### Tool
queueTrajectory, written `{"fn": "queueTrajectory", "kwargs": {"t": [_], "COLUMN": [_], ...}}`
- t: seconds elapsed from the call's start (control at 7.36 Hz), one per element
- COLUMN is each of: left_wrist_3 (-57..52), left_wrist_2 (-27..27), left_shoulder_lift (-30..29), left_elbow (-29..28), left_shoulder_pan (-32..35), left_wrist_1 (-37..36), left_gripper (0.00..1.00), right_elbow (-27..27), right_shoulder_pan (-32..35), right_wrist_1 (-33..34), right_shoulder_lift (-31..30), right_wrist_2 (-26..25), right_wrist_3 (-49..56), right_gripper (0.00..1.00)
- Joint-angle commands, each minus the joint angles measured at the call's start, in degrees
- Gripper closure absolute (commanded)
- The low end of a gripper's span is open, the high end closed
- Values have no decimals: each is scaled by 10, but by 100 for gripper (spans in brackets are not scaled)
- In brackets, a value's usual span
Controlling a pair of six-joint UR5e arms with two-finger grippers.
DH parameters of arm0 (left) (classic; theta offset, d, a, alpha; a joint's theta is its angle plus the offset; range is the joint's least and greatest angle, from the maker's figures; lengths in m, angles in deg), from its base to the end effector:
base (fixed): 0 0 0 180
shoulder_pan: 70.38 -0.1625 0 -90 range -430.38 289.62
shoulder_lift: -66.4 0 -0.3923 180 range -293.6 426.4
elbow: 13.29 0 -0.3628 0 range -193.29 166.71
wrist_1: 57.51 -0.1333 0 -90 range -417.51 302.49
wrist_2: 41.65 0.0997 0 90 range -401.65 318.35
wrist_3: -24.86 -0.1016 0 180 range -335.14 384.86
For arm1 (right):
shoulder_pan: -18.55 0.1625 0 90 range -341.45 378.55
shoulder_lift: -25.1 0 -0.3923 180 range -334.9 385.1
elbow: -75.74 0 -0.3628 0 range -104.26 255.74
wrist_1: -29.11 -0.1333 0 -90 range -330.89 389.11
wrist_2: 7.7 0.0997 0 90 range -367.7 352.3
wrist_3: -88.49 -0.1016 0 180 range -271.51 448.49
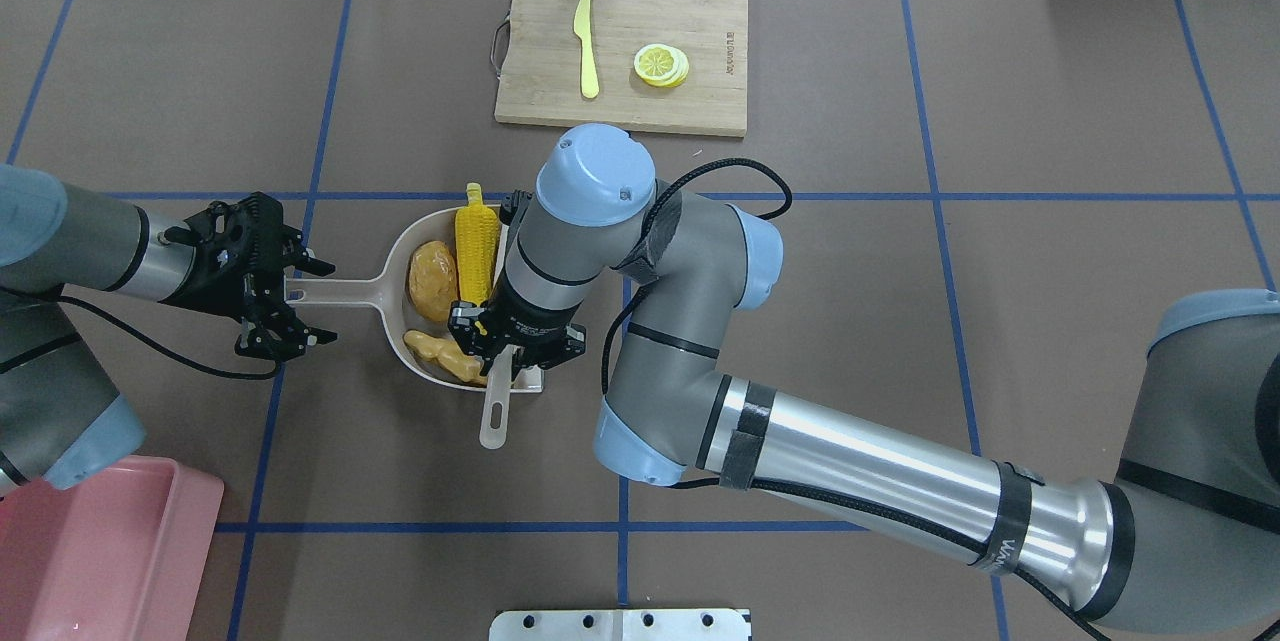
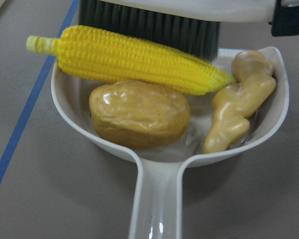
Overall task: Sweep and dump trash into bin
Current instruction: 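Lift the brush away and carry it back with the right gripper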
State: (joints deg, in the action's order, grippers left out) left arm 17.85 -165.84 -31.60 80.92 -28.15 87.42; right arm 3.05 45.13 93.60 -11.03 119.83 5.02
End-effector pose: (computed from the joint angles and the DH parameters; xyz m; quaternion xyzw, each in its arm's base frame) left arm 0.3378 -0.4095 0.4150 0.4101 0.4137 0.5107 0.6323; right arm -0.6175 -0.3888 0.1274 -0.1251 -0.5465 -0.0221 0.8278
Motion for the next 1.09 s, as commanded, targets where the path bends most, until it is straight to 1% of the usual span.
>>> {"fn": "queueTrajectory", "kwargs": {"t": [0.0,0.27,0.68,0.95], "left_wrist_3": [1,1,1,1], "left_wrist_2": [0,0,1,3], "left_shoulder_lift": [0,0,0,0], "left_elbow": [-1,-1,-2,-1], "left_shoulder_pan": [0,0,0,0], "left_wrist_1": [4,4,4,9], "left_gripper": [16,16,29,43], "right_elbow": [-30,-67,-173,-265], "right_shoulder_pan": [24,32,33,57], "right_wrist_1": [18,51,129,191], "right_shoulder_lift": [-17,-41,-124,-196], "right_wrist_2": [45,47,39,36], "right_wrist_3": [6,8,46,84], "right_gripper": [100,100,100,100]}}
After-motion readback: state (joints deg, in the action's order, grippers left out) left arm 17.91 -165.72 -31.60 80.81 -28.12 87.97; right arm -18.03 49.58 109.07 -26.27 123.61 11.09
